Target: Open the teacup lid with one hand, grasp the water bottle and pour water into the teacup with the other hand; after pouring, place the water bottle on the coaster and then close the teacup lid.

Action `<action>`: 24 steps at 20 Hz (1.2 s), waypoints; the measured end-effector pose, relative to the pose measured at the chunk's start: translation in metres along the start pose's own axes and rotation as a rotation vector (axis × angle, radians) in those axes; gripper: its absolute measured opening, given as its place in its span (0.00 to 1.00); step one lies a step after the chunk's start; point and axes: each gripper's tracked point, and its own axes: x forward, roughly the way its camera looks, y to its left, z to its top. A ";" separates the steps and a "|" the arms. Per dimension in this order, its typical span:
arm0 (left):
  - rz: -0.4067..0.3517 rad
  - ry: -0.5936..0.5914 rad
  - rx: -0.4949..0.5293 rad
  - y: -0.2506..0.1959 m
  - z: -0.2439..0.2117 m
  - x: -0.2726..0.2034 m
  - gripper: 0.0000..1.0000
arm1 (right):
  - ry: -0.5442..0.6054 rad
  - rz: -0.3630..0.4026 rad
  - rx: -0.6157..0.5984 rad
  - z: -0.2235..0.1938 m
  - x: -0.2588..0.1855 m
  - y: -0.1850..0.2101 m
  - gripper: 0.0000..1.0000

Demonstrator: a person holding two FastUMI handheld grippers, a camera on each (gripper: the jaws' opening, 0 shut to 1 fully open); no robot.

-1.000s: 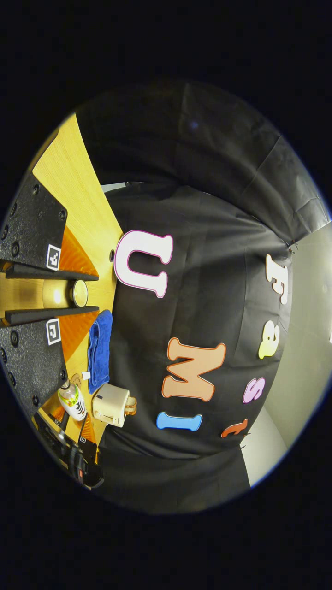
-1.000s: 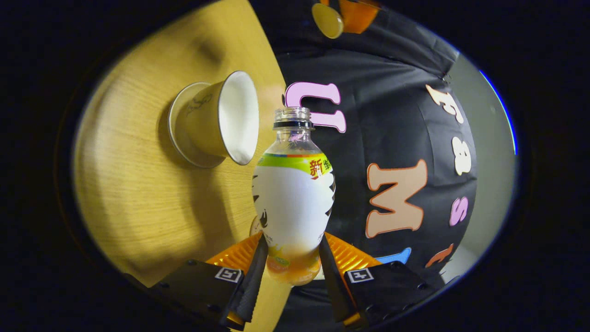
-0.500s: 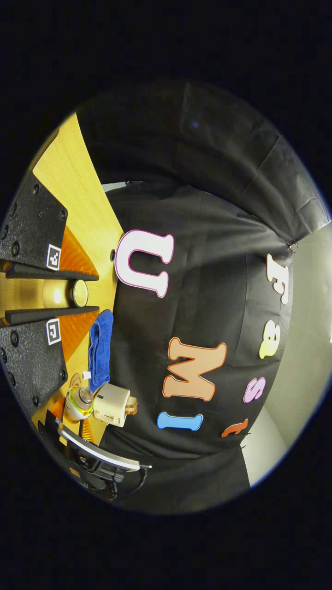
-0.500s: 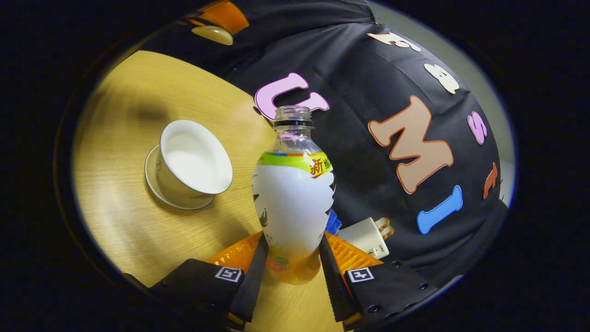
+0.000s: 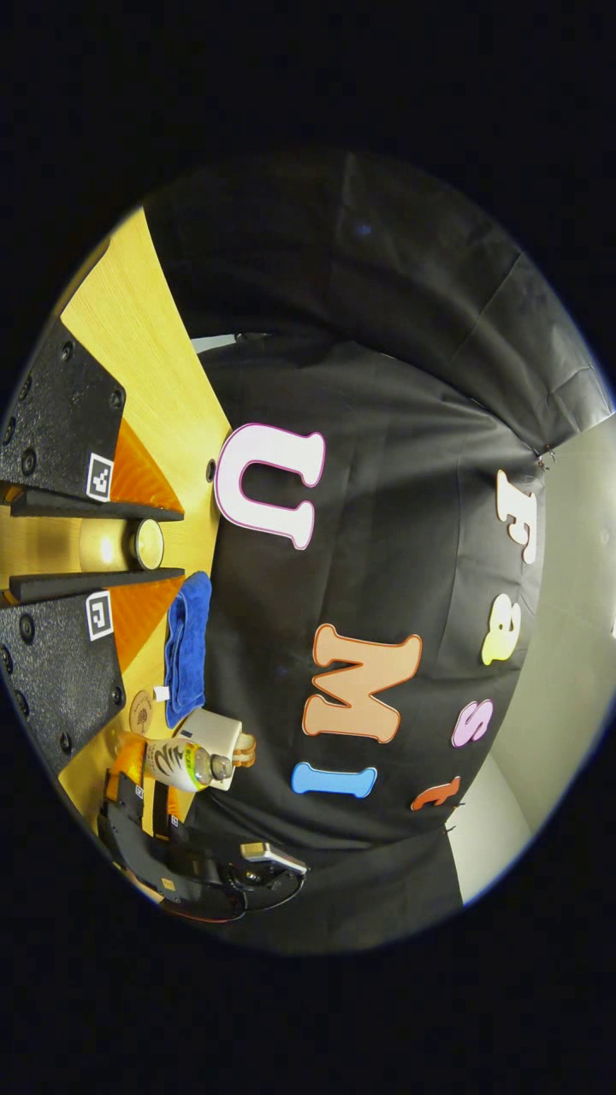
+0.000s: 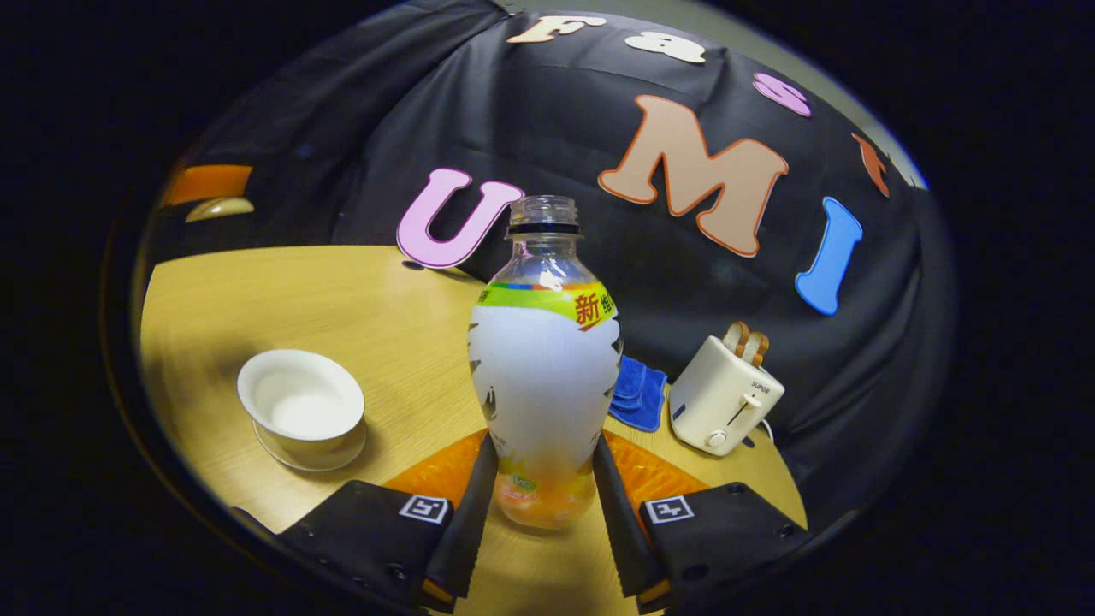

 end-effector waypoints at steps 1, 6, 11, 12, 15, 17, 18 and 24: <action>0.000 0.001 0.001 0.000 0.000 -0.001 0.23 | -0.007 0.000 0.044 0.004 0.004 -0.003 0.68; -0.002 0.000 0.000 -0.001 0.000 -0.001 0.23 | -0.082 -0.061 0.189 0.022 0.025 -0.026 0.67; -0.010 0.000 -0.003 -0.003 0.000 -0.002 0.23 | -0.121 -0.101 0.287 0.028 0.049 -0.040 0.67; -0.010 0.000 -0.005 -0.003 0.000 -0.002 0.23 | -0.117 -0.108 0.309 0.026 0.055 -0.043 0.68; -0.013 0.000 -0.006 -0.004 0.000 -0.002 0.23 | -0.101 -0.110 0.394 0.019 0.072 -0.048 0.67; -0.010 0.000 -0.007 -0.004 0.000 -0.001 0.23 | -0.083 -0.129 0.417 0.011 0.082 -0.053 0.68; -0.008 0.000 -0.007 -0.003 0.000 -0.001 0.23 | -0.075 -0.141 0.411 0.007 0.085 -0.055 0.67; -0.005 0.003 -0.007 -0.002 -0.003 0.000 0.23 | -0.072 -0.146 0.423 0.005 0.093 -0.053 0.68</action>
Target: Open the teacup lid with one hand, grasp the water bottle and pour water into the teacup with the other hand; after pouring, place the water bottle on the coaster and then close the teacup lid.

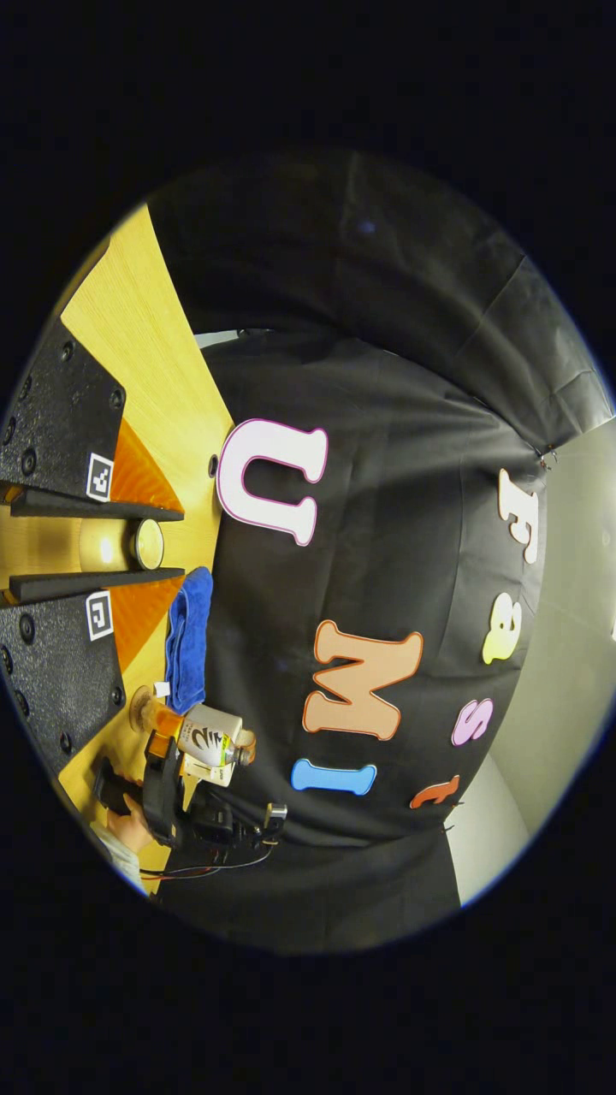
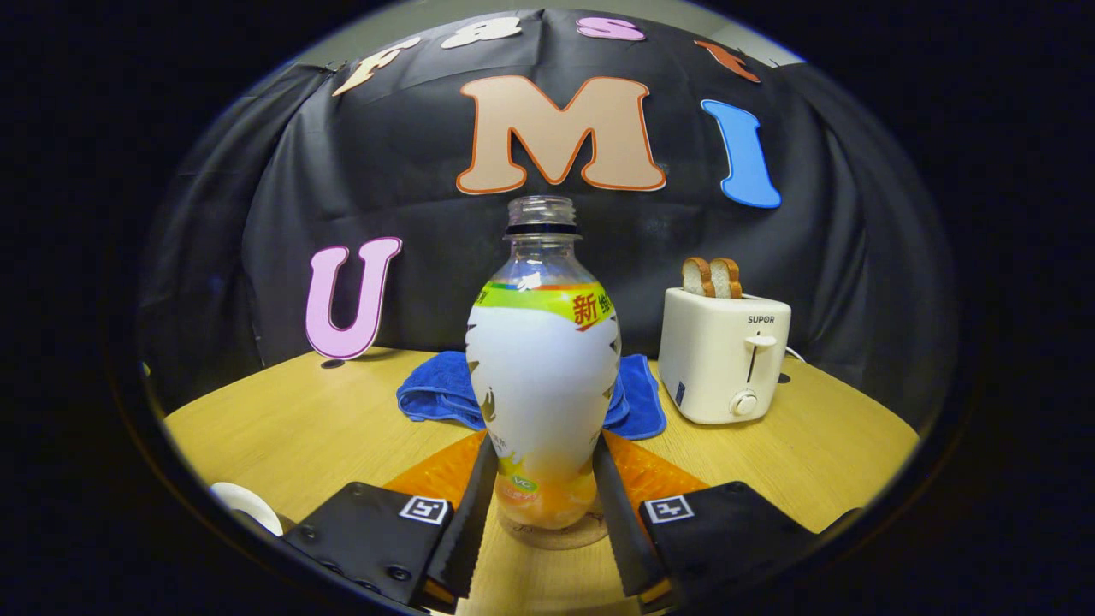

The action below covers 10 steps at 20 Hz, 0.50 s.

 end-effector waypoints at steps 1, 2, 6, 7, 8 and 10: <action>0.002 0.002 0.002 0.000 -0.001 0.000 0.23 | -0.001 -0.002 -0.001 -0.001 0.002 0.000 0.67; 0.002 0.001 0.005 0.001 -0.001 0.000 0.23 | 0.008 -0.003 -0.002 -0.005 0.003 0.000 0.67; -0.010 -0.011 0.012 -0.004 0.004 -0.002 0.23 | 0.050 -0.020 0.004 -0.019 0.006 -0.003 0.68; -0.012 -0.013 0.013 -0.005 0.004 -0.002 0.23 | 0.042 -0.026 0.001 -0.016 0.008 -0.004 0.68; -0.013 -0.013 0.013 -0.005 0.005 -0.002 0.23 | 0.043 -0.028 -0.001 -0.017 0.007 -0.004 0.68; -0.014 -0.009 0.009 -0.006 0.002 -0.002 0.23 | 0.038 -0.031 -0.017 -0.016 0.006 -0.002 0.68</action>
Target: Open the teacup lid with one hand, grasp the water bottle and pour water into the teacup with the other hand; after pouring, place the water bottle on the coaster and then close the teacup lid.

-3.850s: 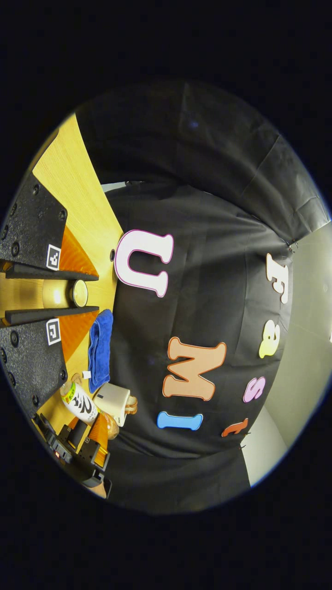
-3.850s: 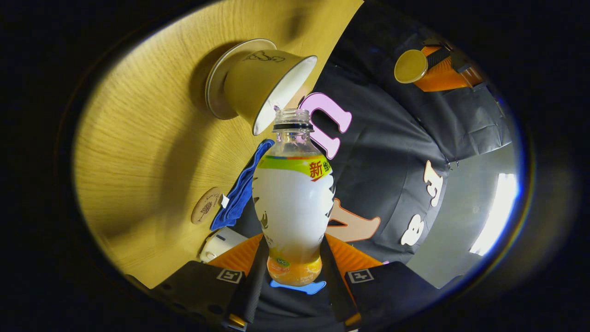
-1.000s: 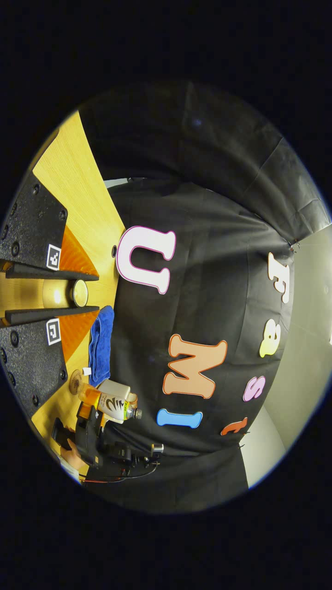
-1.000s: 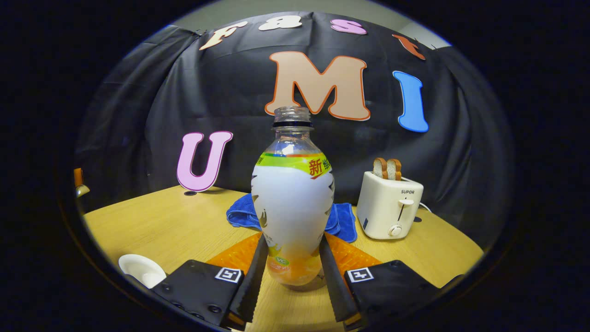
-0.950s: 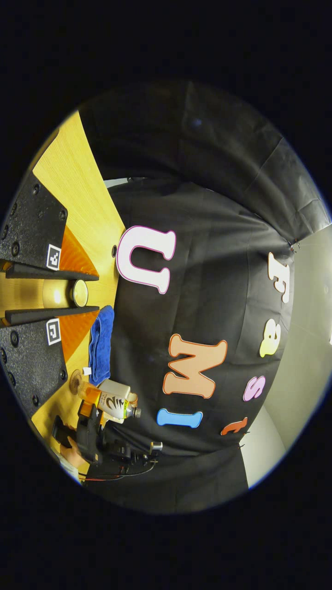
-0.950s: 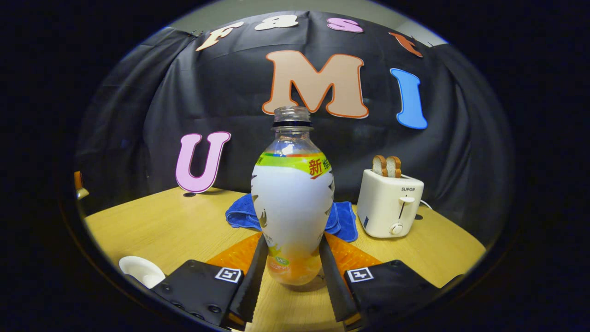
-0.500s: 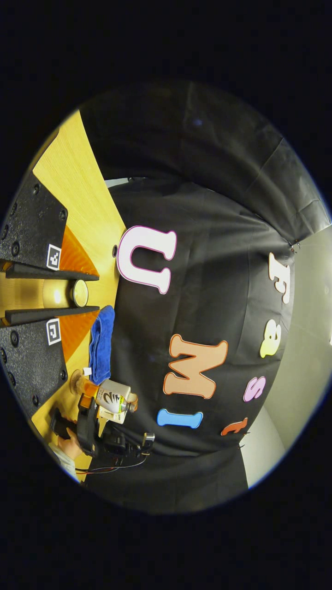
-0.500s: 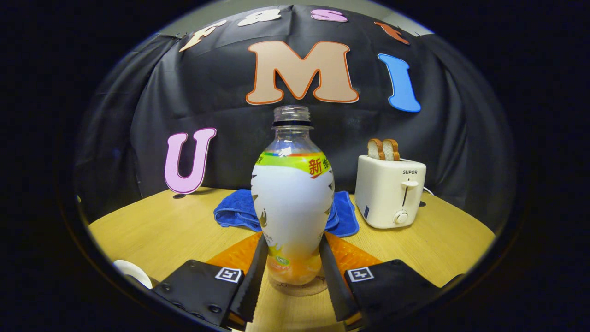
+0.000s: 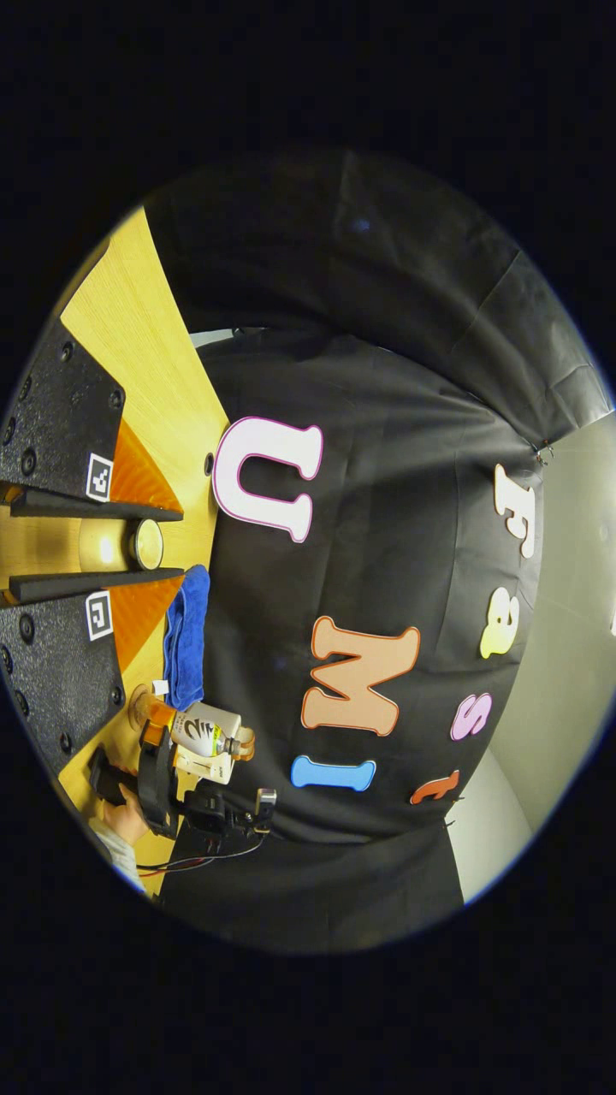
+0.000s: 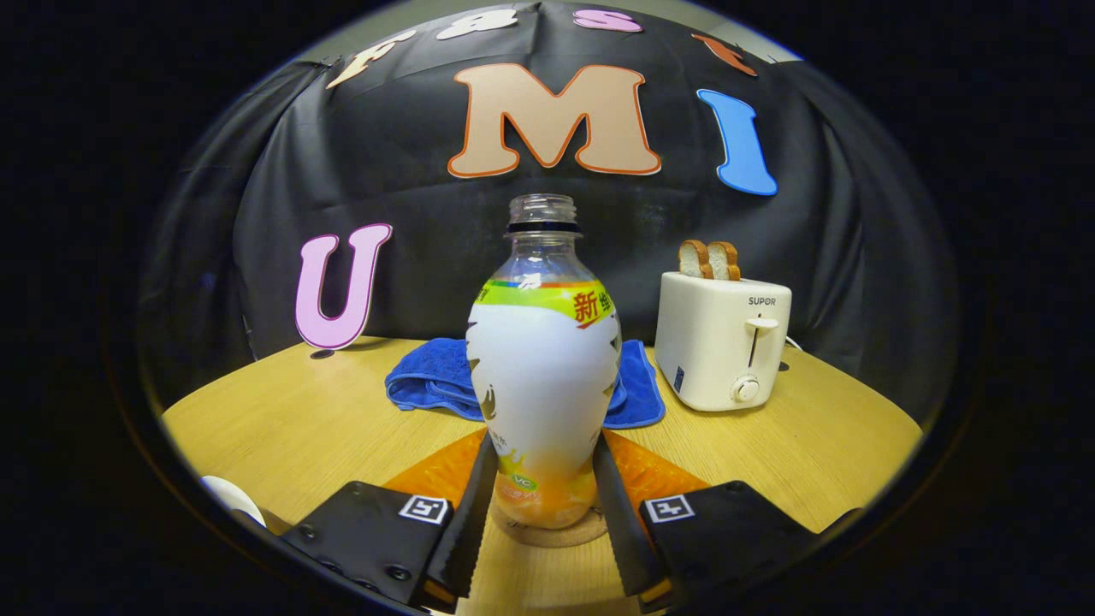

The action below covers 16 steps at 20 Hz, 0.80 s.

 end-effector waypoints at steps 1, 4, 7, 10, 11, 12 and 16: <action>-0.002 0.001 -0.003 0.000 0.000 0.000 0.23 | -0.002 -0.002 -0.009 0.000 0.000 0.001 0.68; -0.011 0.003 -0.008 -0.004 -0.001 0.000 0.23 | -0.002 -0.010 -0.028 0.001 -0.004 0.002 0.71; -0.027 0.004 -0.017 -0.009 -0.001 -0.002 0.23 | 0.002 -0.012 -0.048 0.002 -0.011 0.004 0.74; -0.043 0.013 -0.027 -0.014 -0.004 -0.001 0.23 | 0.005 -0.009 -0.066 0.000 -0.015 0.006 0.83; -0.049 0.016 -0.029 -0.016 -0.005 -0.001 0.23 | -0.001 -0.012 -0.075 0.002 -0.018 0.005 0.87; -0.058 0.021 -0.030 -0.019 -0.006 0.000 0.23 | -0.017 -0.019 -0.085 0.005 -0.020 0.003 0.92; -0.079 0.035 -0.025 -0.029 -0.013 0.000 0.23 | -0.105 -0.019 -0.089 0.026 -0.042 0.002 1.00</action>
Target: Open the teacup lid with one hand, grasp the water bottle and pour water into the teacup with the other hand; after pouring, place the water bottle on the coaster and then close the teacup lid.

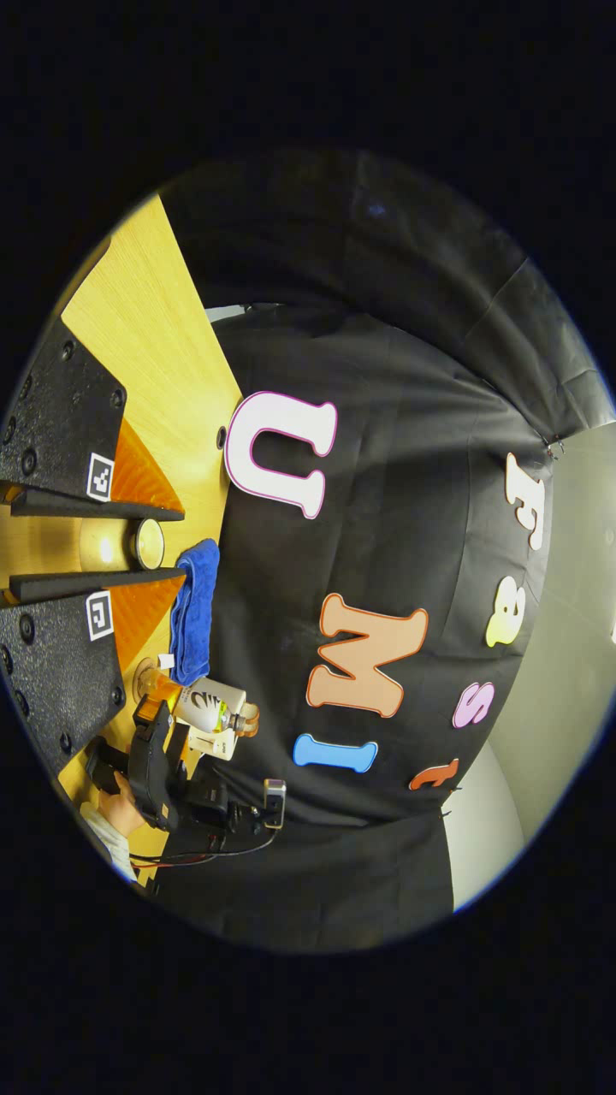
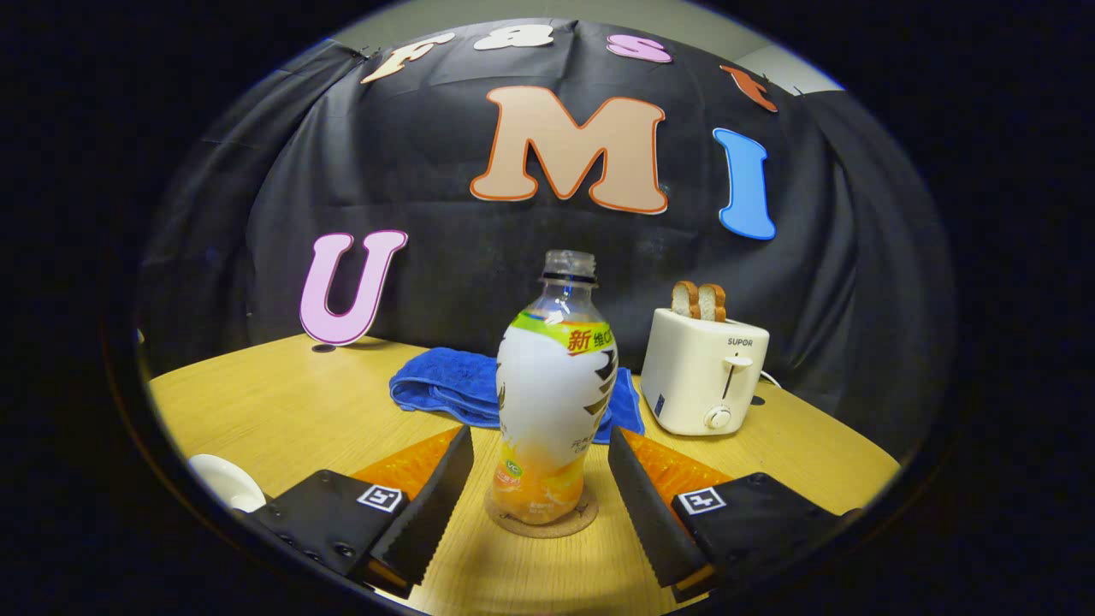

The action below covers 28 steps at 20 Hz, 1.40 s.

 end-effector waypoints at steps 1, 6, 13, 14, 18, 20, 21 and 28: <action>-0.004 0.004 0.005 -0.002 -0.002 0.001 0.24 | -0.007 0.007 0.008 0.003 -0.003 0.000 0.99; -0.046 0.009 0.043 -0.018 -0.007 0.006 0.22 | -0.030 -0.015 0.064 0.017 -0.023 -0.019 0.99; -0.115 0.072 0.074 -0.048 -0.030 0.025 0.24 | -0.108 -0.009 0.146 0.041 -0.075 -0.043 0.94; -0.121 0.077 0.085 -0.052 -0.034 0.027 0.24 | -0.112 -0.008 0.146 0.041 -0.081 -0.046 1.00; -0.146 0.127 0.132 -0.070 -0.061 0.038 0.24 | -0.102 -0.013 0.106 0.030 -0.099 -0.058 1.00; -0.160 0.148 0.151 -0.078 -0.075 0.042 0.23 | -0.095 -0.020 0.080 0.024 -0.104 -0.062 0.95; -0.163 0.160 0.161 -0.080 -0.081 0.044 0.24 | -0.092 -0.020 0.074 0.021 -0.107 -0.062 0.95; -0.155 0.202 0.174 -0.085 -0.101 0.055 0.24 | -0.069 -0.026 0.082 0.012 -0.111 -0.073 0.99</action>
